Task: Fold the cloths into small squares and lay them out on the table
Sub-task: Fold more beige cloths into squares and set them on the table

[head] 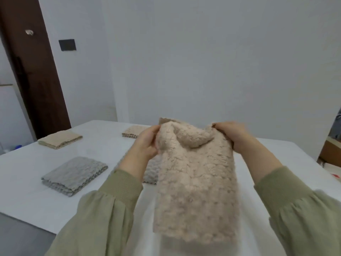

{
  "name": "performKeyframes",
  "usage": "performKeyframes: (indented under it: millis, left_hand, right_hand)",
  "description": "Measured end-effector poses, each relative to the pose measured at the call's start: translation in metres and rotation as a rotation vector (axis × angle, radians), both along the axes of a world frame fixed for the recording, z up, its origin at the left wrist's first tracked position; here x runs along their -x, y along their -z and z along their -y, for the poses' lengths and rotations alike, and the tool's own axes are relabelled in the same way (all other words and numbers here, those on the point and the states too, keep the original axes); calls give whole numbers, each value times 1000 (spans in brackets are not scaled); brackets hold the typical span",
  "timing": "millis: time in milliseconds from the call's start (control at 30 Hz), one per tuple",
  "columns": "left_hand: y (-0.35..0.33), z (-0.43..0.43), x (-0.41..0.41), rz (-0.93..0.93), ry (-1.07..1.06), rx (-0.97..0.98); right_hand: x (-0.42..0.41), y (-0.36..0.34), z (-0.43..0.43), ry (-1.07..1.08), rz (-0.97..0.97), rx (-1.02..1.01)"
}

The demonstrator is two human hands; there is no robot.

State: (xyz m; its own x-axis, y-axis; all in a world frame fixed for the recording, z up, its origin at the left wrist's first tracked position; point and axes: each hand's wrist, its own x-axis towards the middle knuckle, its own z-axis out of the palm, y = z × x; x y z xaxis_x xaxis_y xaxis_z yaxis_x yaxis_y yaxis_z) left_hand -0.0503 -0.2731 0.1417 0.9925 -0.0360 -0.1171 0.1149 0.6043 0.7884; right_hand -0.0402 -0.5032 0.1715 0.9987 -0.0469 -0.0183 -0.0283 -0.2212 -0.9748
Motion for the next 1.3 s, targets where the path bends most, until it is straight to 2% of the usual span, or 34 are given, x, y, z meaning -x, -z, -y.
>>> performKeyframes:
  millis: [67,100,133,167,200,300,367,467,533,600,667,733,800,967,1100,1200,1300]
  left_hand:
    - [13,-11,-11,-1,-295,-501]
    - [20,-17,-14,9,-374,-768]
    - [27,-21,-17,14,-388,-973]
    - [31,-23,-20,8,-369,-1097]
    - [35,-24,-23,-11,-340,-1142]
    - [41,-21,-36,-132,-312,-1033]
    - [41,-17,-45,-194,-340,-845]
    - [45,-13,-57,-189,-392,-537]
    - [56,-13,-62,-137,-423,-570]
    - [71,-8,-58,-16,-410,-884]
    - [91,-3,-52,139,-322,-1352]
    - [110,-3,-52,191,-162,-1805]
    - [121,-6,-56,150,-21,-2028]
    - [108,-11,-76,-4,-113,-1982]
    - [110,-23,-95,-26,-321,-1903]
    - [128,-32,-103,-17,-465,-1784]
    - [137,-30,-111,-4,-461,-1856]
  right_hand:
    - [-18,18,10,130,159,647]
    - [-25,29,13,117,160,830]
    - [-33,39,14,98,145,932]
    - [-38,47,15,98,140,970]
    - [-45,53,14,122,161,971]
    - [-58,59,5,231,289,855]
    - [-70,61,0,303,366,670]
    - [-86,65,-6,336,388,425]
    - [-87,69,-11,252,306,420]
    - [-84,84,-16,170,290,590]
    - [-80,109,-19,54,281,861]
    - [-75,138,-18,-109,136,1076]
    - [-71,158,-15,-183,54,1194]
    - [-87,146,-11,-80,139,1288]
    - [-117,138,-5,39,116,1081]
    - [-130,152,2,193,230,998]
    - [-133,167,9,307,354,907]
